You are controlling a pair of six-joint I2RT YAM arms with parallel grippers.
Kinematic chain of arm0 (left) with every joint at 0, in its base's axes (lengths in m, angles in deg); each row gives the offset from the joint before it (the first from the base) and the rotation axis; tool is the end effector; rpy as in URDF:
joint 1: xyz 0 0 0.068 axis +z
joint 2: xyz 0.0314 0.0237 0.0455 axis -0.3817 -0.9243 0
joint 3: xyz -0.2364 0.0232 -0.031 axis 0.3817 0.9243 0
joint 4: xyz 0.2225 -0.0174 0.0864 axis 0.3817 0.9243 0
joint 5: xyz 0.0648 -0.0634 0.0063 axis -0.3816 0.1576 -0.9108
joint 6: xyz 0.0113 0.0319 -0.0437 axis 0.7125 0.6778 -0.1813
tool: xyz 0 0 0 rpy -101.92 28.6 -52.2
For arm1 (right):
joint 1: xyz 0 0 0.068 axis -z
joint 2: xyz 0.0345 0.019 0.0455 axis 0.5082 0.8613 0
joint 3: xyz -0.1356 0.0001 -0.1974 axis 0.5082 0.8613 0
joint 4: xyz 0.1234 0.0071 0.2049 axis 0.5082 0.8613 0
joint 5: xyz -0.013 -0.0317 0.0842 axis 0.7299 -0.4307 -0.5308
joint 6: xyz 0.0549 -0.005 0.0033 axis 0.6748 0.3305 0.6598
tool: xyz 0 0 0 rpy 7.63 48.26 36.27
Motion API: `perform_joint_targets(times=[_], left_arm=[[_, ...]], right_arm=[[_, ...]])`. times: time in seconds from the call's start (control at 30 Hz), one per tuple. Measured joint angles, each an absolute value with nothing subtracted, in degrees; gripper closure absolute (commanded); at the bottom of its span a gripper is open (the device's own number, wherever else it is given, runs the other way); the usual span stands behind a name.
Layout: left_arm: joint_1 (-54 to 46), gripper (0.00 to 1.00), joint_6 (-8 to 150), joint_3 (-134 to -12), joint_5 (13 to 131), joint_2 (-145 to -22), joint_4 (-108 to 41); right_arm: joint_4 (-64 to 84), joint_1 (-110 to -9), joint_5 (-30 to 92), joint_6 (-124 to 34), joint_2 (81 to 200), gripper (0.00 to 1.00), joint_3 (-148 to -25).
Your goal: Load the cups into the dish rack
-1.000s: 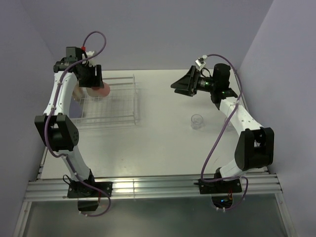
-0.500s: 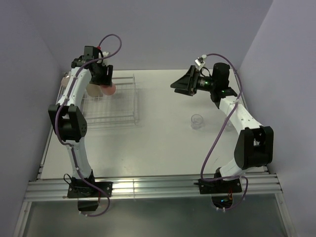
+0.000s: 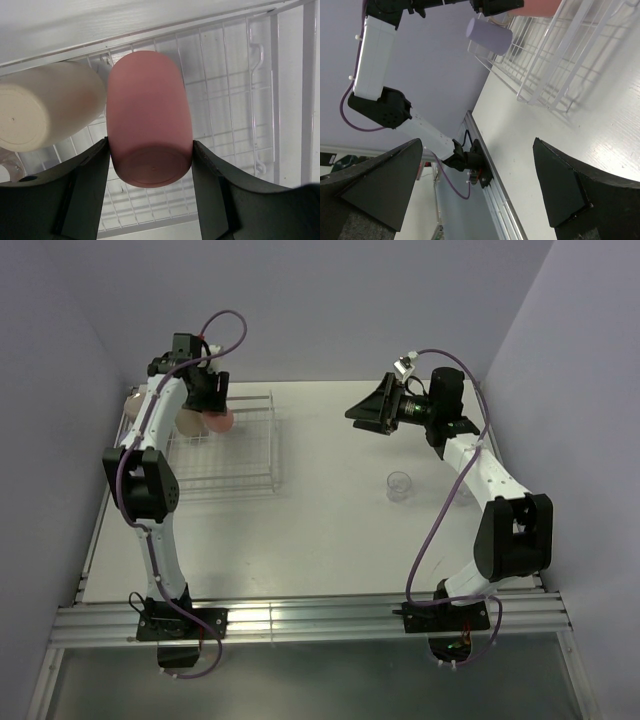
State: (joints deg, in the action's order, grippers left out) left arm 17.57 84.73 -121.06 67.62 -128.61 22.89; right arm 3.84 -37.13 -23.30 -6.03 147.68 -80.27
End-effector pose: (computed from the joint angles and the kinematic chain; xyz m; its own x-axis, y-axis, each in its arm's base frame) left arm 0.4219 -0.0382 0.2771 -0.8105 0.0987 -0.5773 0.1454 0.9887 -0.0351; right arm 0.3249 0.0710 0.3057 -0.8106 0.2432 -0.5327 -0.4696 0.2735 0.8394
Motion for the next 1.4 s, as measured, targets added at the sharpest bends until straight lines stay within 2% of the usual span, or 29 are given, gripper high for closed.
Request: perform_joint_targets(times=[0.33,0.43,0.47,0.63,0.7,0.73,0.77,0.83,0.87,1.03,1.07,1.4], left_arm=[[17.6,0.9,84.9,-121.7,67.7,-130.6,22.0],[17.6,0.77,84.9,-121.8,67.6,-130.7,21.8],[17.6,0.7,84.9,-121.8,67.6,-130.9,21.8],[17.6,0.55,84.9,-123.2,67.6,-131.9,21.4],[17.6,0.43,84.9,-123.9,67.6,-132.4,21.2],[17.6,0.41,84.9,-123.9,67.6,-132.5,21.2],[17.6,0.33,84.9,-123.9,67.6,-132.5,21.2],[17.6,0.29,85.0,-123.9,67.6,-132.5,21.2],[17.6,0.19,84.9,-123.9,67.6,-132.5,21.2],[17.6,0.13,85.0,-123.9,67.2,-132.5,21.1],[17.6,0.02,84.9,-123.9,67.2,-132.5,21.1],[17.6,0.01,85.0,-125.4,67.1,-132.4,20.2]], right_arm=[[3.8,-37.1,-23.3,-5.2,147.7,0.0,-80.3],[3.8,-37.1,-23.3,-5.2,147.7,0.0,-80.3],[3.8,-37.1,-23.3,-5.2,147.7,0.0,-80.3],[3.8,-37.1,-23.3,-5.2,147.8,0.0,-80.3],[3.8,-37.1,-23.3,-5.2,147.9,0.0,-80.3],[3.8,-37.1,-23.3,-5.2,147.9,0.0,-80.3],[3.8,-37.1,-23.3,-5.2,147.9,0.0,-80.3],[3.8,-37.1,-23.3,-5.2,148.0,0.0,-80.3],[3.8,-37.1,-23.3,-5.2,148.0,0.0,-80.3],[3.8,-37.1,-23.4,-5.2,148.0,0.0,-80.3],[3.8,-37.1,-23.4,-5.2,148.0,0.0,-80.3],[3.8,-37.1,-23.4,-5.4,148.0,0.0,-80.3]])
